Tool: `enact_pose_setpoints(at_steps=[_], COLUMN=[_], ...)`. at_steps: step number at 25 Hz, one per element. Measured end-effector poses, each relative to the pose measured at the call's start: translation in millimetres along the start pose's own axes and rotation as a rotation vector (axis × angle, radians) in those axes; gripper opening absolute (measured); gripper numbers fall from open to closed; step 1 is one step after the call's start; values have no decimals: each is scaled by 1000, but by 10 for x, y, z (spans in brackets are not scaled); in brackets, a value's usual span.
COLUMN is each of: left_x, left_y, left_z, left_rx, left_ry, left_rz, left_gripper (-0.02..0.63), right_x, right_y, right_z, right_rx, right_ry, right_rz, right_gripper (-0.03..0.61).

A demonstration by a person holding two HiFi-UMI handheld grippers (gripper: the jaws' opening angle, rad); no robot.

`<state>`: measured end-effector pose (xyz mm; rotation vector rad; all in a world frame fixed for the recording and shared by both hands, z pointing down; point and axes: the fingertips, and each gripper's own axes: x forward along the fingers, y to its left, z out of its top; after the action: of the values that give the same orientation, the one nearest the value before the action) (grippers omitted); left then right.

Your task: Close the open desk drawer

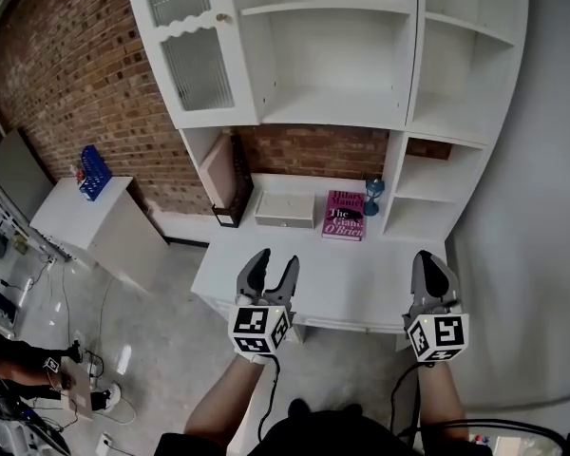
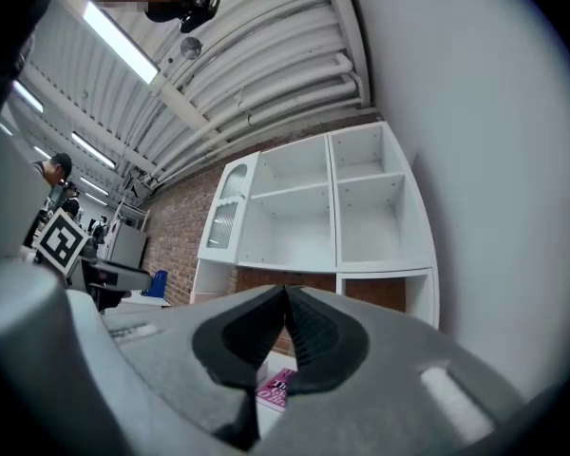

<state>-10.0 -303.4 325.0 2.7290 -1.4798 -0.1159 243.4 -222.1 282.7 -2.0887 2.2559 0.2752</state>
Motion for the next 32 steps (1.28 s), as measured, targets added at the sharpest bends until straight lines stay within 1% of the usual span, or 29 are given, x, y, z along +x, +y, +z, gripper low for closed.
enact_pose_setpoints(at_steps=[3, 5, 7, 10, 13, 16, 20, 32], left_x=[-13, -34, -68, -106, -106, -91, -73, -82], left_y=[-118, -215, -330, -471, -574, -633, -662, -796], left_z=[397, 578, 704, 820, 839, 773, 718, 639], left_rx=[2, 15, 31, 51, 61, 58, 54, 64], left_ry=[-75, -111, -142, -165, -169, -147, -124, -99], left_rz=[-30, -52, -80, -112, -129, -138, -133, -121], left_gripper=[232, 232, 232, 232, 232, 232, 232, 232], right_x=[19, 15, -17, -80, -143, -180, -184, -189], right_y=[59, 100, 125, 139, 101, 67, 41, 10], right_z=[139, 220, 288, 365, 394, 383, 355, 255], right_rx=[-6, -12, -21, -33, -37, -33, -24, -1], right_ry=[-35, -54, -65, -73, -77, -73, -65, -59], right_rz=[6, 10, 13, 15, 11, 11, 23, 61], right_gripper=[5, 5, 5, 5, 5, 5, 5, 5])
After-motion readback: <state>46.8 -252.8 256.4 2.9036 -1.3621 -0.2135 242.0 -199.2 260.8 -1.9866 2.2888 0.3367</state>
